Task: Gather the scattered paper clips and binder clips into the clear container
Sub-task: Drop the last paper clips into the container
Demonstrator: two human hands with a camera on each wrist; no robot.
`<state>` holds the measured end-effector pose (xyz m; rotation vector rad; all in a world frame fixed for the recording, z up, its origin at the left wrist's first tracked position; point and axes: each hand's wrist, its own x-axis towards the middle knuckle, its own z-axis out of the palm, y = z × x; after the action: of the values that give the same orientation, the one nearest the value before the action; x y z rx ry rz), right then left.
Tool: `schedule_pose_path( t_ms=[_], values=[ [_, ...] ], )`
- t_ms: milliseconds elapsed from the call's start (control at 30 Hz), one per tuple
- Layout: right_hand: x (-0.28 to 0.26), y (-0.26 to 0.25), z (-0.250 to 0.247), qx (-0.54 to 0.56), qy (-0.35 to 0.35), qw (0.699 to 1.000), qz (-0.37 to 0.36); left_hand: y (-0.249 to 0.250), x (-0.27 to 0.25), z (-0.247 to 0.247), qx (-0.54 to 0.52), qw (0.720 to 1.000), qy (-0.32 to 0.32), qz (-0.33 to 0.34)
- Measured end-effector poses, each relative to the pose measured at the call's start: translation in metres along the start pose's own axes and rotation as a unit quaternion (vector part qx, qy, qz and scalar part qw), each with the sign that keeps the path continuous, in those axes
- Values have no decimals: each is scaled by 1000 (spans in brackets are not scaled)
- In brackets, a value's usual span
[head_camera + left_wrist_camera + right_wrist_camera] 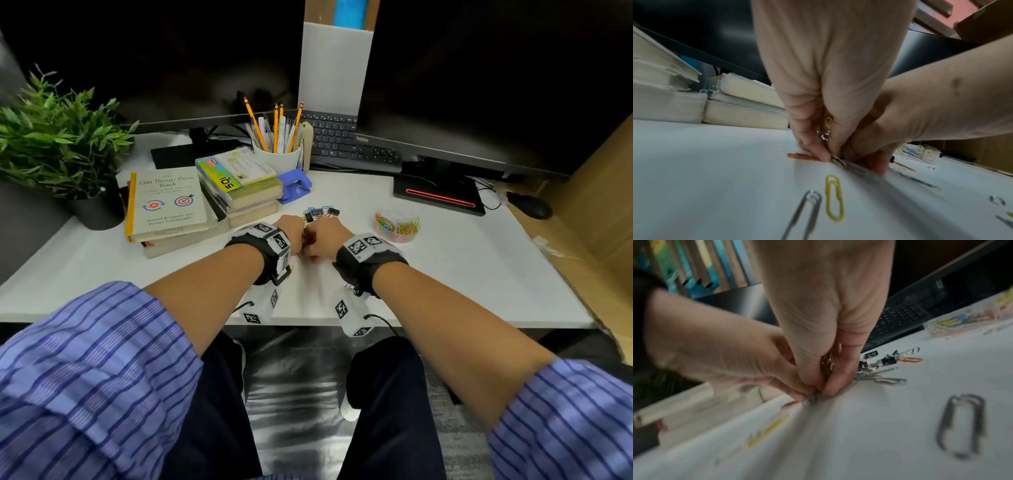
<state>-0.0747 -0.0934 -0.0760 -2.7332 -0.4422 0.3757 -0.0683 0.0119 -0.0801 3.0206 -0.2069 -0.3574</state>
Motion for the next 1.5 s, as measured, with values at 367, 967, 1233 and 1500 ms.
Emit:
schedule_pose_path(
  t_ms=[367, 967, 1233, 1500],
  values=[
    [11, 66, -67, 223, 9, 973, 62, 39, 42, -38, -196, 977, -1, 81],
    [24, 137, -105, 45, 51, 975, 212, 124, 112, -27, -387, 922, 6, 22],
    [30, 140, -101, 55, 48, 978, 197, 124, 123, -22, -284, 958, 26, -18],
    [27, 139, -104, 48, 37, 984, 170, 122, 129, -23, -224, 974, 42, -5]
  ],
)
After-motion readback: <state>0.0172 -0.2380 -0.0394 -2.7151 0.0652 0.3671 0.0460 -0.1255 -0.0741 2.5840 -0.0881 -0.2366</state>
